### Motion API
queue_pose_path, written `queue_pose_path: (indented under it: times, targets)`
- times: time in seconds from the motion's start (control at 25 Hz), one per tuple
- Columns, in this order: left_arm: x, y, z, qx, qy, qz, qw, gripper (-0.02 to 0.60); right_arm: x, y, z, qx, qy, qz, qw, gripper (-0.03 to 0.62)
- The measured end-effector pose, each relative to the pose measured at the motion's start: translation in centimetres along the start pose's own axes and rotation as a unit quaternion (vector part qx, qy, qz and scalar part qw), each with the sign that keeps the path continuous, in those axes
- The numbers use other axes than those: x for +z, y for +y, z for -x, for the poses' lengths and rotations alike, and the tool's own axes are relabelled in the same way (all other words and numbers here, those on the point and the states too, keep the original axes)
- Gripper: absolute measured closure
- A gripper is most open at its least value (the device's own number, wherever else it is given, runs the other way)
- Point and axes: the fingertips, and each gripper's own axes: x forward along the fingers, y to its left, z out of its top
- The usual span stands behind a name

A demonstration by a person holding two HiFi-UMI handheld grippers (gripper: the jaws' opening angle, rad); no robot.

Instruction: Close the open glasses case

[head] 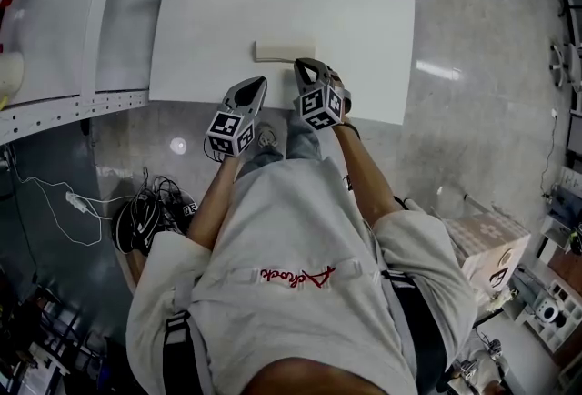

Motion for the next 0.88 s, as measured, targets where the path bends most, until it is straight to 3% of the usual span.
queue_pose_path:
  times: [0.16,0.4,0.48,0.68,0.88]
  targets:
    - [0.8,-0.1,-0.2,-0.005,-0.008,-0.007,0.9999,0.557,2.0,-0.9,1.6,-0.01,-0.061,-0.147,0.987,0.574]
    - [1.6,-0.2,0.3,-0.009,-0.017,-0.017,0.9997,0.557,4.0,-3.4,4.1,-0.039,-0.146,-0.299,0.942,0.574]
    - [1.9,-0.2,0.5,-0.011,-0.021,-0.019,0.9995,0.557,4.4,-3.5,4.6,-0.044,-0.151,-0.298,0.941,0.574]
    - [2.6,-0.6,0.9,-0.022,-0.032,-0.029,0.9988,0.557,5.3,-2.4,5.7,-0.041,-0.151,-0.254,0.954,0.574]
    - [3.3,-1.7,2.0,-0.033,-0.044,-0.04,0.9977,0.557,5.4,-0.9,7.7,-0.049,-0.157,-0.247,0.955,0.574]
